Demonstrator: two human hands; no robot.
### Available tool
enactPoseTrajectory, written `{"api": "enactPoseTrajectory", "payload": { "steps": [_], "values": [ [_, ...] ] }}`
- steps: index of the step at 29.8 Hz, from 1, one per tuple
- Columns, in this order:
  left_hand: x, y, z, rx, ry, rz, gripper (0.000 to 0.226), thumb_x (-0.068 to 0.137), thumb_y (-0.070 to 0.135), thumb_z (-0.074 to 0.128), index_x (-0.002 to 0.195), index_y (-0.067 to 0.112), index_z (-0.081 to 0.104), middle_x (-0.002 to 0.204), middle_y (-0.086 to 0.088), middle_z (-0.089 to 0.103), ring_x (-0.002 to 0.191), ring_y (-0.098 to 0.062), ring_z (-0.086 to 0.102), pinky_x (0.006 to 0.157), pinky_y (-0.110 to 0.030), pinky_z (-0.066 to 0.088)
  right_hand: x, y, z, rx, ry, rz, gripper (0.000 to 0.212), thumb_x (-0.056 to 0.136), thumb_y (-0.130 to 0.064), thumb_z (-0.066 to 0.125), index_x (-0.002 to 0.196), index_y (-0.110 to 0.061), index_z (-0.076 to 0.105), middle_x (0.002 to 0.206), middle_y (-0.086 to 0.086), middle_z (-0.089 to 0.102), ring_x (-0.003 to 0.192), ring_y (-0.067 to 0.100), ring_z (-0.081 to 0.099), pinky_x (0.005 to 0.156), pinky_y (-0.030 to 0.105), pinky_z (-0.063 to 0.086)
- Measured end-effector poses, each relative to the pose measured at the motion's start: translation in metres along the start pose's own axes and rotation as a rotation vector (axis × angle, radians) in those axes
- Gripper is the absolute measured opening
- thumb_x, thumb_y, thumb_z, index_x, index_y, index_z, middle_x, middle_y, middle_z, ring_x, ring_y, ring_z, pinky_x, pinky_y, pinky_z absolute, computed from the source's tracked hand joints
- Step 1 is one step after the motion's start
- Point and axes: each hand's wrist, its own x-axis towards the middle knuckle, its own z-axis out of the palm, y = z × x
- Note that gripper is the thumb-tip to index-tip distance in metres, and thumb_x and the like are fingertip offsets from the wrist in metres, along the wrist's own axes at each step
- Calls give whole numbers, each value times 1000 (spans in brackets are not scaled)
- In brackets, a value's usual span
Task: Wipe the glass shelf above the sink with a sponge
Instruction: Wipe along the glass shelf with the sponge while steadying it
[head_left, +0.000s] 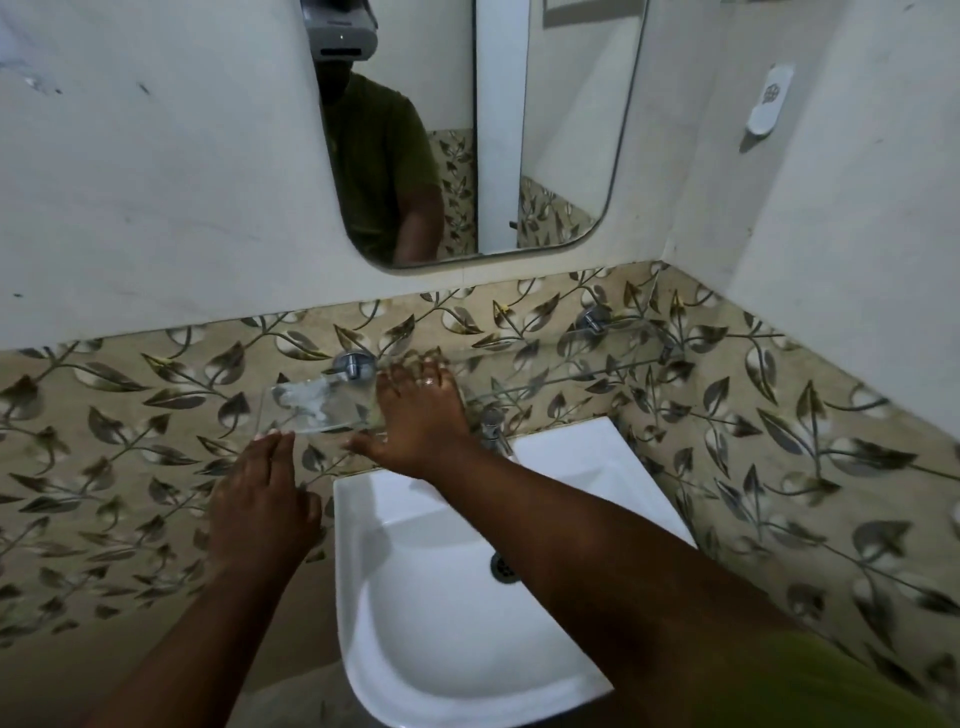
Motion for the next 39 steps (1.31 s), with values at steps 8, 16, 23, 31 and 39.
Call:
{"api": "enactPoseTrajectory", "payload": {
  "steps": [8, 16, 23, 31, 39],
  "values": [
    [6, 1, -1, -40, 85, -31, 73, 61, 3, 78, 130, 0, 53, 122, -29, 56, 110, -49, 52, 87, -59, 48, -27, 117, -9, -95, -43, -227, 88, 93, -76, 28, 162, -23, 15, 169, 9, 15, 156, 35, 10, 122, 51, 18],
    [8, 7, 3, -50, 136, -59, 73, 60, 2, 80, 128, -1, 54, 116, -30, 57, 107, -51, 52, 88, -61, 47, -54, 244, -31, -72, -43, 413, 90, 95, -77, 17, 162, -17, 17, 169, 12, 16, 155, 33, 16, 123, 48, 19],
    [9, 12, 5, -70, 194, -38, 69, 64, 9, 77, 127, -2, 53, 116, -33, 56, 100, -53, 53, 81, -65, 48, -13, 254, -44, 196, -201, 900, 131, 67, -100, -1, 161, -9, -6, 170, 16, -11, 156, 38, -11, 125, 53, -8],
    [10, 11, 4, -38, 170, -25, 66, 68, 16, 68, 130, -1, 55, 122, -31, 58, 105, -51, 56, 83, -63, 50, 4, 263, -49, 209, -211, 996, 140, 61, -103, -1, 160, -5, -8, 170, 18, -9, 156, 39, -8, 124, 56, -5],
    [8, 16, 4, -86, 181, -34, 69, 63, 5, 76, 128, -1, 57, 124, -29, 60, 109, -49, 58, 87, -61, 48, -16, 225, -41, 84, -173, 900, 130, 71, -97, -2, 161, -4, 1, 169, 22, -3, 155, 43, -8, 123, 60, -7]
  ]
}}
